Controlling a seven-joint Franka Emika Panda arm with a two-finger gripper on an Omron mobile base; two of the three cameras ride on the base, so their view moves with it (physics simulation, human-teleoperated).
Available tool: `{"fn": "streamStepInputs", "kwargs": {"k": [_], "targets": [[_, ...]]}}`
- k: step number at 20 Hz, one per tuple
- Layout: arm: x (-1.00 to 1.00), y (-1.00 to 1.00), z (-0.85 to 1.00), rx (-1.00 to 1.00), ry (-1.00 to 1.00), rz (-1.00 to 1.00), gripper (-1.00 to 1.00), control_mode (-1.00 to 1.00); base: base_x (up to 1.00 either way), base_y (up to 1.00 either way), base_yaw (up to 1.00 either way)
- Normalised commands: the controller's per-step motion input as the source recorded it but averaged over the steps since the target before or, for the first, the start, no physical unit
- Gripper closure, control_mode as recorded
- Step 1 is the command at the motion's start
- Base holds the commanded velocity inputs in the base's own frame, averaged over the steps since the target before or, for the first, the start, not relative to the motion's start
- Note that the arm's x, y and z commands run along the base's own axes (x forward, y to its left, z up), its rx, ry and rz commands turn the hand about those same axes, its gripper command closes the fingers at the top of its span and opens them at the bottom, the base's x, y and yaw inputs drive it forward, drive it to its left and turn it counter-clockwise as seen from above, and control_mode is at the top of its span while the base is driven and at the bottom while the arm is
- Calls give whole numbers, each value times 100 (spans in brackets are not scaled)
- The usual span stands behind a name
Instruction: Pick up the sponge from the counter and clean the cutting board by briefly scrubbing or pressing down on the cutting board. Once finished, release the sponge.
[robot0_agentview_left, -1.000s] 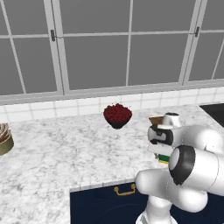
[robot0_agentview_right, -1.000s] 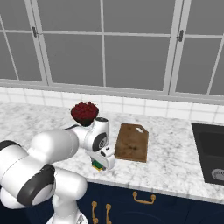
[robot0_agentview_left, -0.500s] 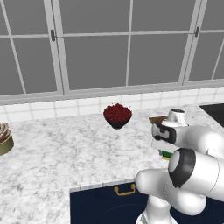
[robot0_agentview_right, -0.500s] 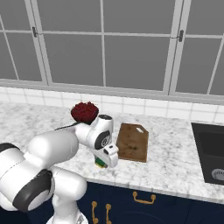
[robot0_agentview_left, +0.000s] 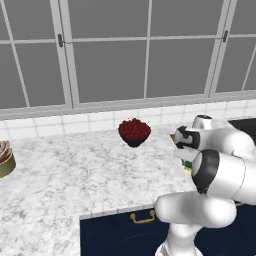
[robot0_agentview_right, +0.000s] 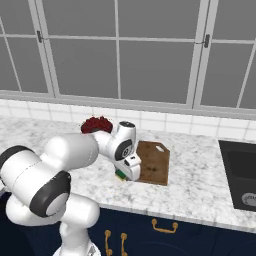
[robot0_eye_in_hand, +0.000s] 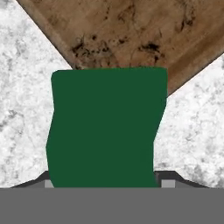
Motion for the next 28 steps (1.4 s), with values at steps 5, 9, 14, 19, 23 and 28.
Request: {"fn": "streamStepInputs", "kwargs": {"k": [5,9,14,19,23,28], "targets": [[34,-43,-16,0,0,1,100,-100,0,0,0],[24,-24,-11,-1,0,0,100,-100,0,0,0],[2,-27,-42,-6,0,0,100,-100,0,0,0],[0,-32,-38,-5,-1,0,100,-100,0,0,0],[0,-74,0,0,0,0,100,-100,0,0,0],[5,-63,-4,0,0,0,100,-100,0,0,0]]}}
